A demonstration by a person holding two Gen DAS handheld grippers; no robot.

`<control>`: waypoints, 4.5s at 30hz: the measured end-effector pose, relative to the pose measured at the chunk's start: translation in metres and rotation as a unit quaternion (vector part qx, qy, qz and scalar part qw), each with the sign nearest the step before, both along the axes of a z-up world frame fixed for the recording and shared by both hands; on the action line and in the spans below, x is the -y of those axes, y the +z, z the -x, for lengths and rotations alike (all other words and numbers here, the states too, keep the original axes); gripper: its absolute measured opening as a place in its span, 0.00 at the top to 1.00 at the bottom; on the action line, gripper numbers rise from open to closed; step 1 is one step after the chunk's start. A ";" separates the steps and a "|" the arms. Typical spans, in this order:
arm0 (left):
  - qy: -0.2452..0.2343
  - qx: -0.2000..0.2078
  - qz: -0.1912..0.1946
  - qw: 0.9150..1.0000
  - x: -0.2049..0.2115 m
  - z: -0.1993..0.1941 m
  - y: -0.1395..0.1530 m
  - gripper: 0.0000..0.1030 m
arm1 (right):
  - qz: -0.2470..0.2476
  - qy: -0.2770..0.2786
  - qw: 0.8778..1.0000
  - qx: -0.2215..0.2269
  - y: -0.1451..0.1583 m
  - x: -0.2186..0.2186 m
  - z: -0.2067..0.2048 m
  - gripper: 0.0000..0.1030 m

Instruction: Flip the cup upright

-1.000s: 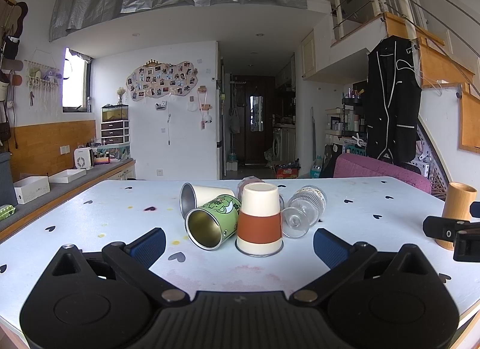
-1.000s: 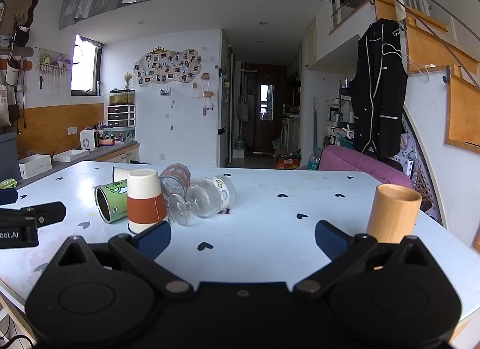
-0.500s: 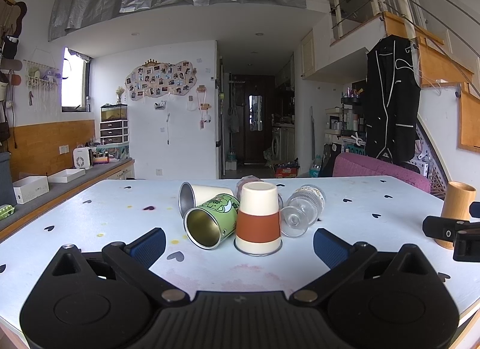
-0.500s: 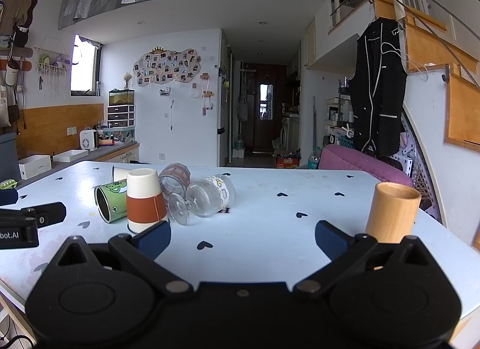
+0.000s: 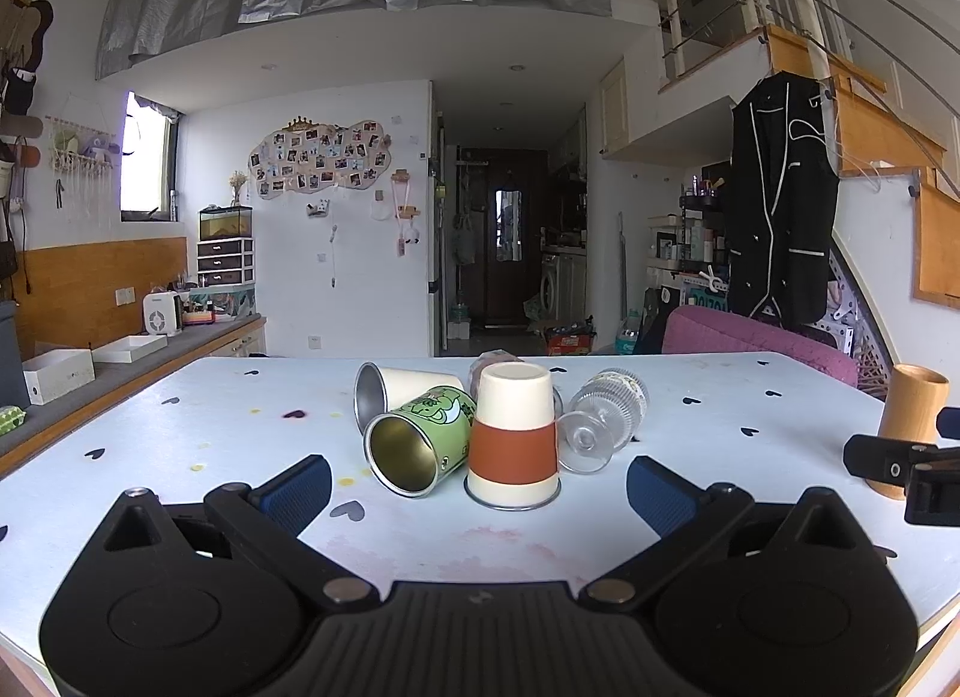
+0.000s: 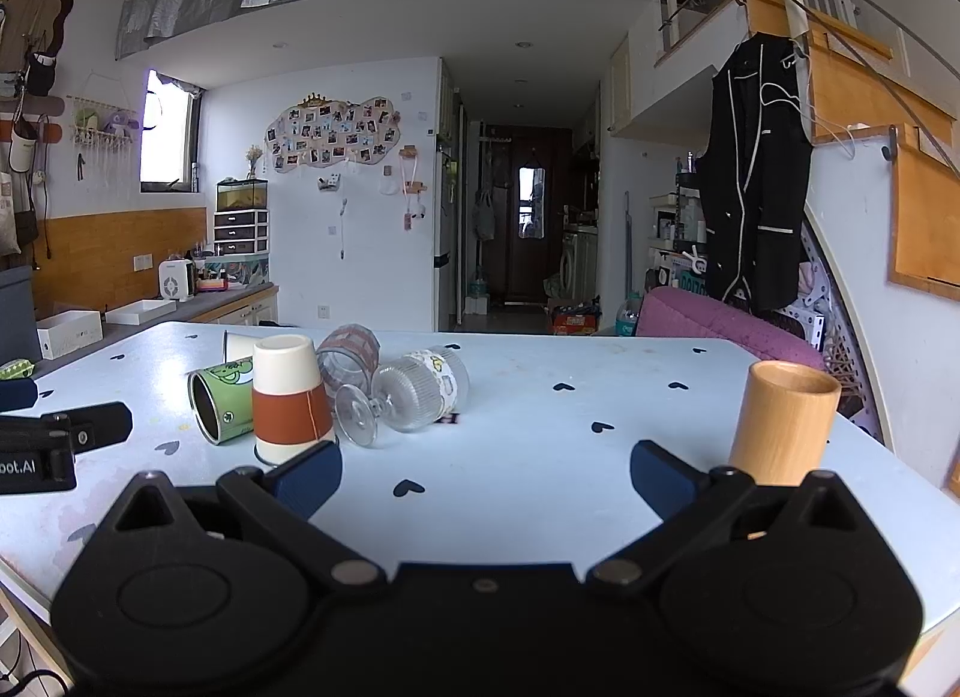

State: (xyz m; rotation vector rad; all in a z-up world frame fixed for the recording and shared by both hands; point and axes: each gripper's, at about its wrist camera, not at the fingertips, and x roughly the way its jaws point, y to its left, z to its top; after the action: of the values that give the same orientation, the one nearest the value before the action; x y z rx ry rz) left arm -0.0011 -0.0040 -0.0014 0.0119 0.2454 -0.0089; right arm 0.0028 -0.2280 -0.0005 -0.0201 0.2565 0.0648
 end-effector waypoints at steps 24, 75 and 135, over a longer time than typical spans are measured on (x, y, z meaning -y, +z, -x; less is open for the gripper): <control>-0.042 -0.027 0.005 0.999 0.020 -0.097 0.015 0.08 | -0.020 0.017 0.999 -0.021 -0.017 0.010 0.006 0.00; -0.211 -0.163 -0.031 0.963 0.063 -0.088 -0.008 0.35 | -0.076 0.167 0.977 -0.106 -0.052 -0.001 -0.001 0.70; -0.228 -0.204 0.037 0.951 0.013 -0.053 -0.033 0.45 | -0.359 0.186 0.853 -0.330 -0.066 -0.017 -0.169 0.25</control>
State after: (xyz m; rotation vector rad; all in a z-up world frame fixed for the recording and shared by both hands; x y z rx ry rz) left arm 0.0522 -0.0175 -0.0342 -0.0077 0.6527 -0.4856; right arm 0.1720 -0.2107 -0.0666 0.7157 0.9070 0.5609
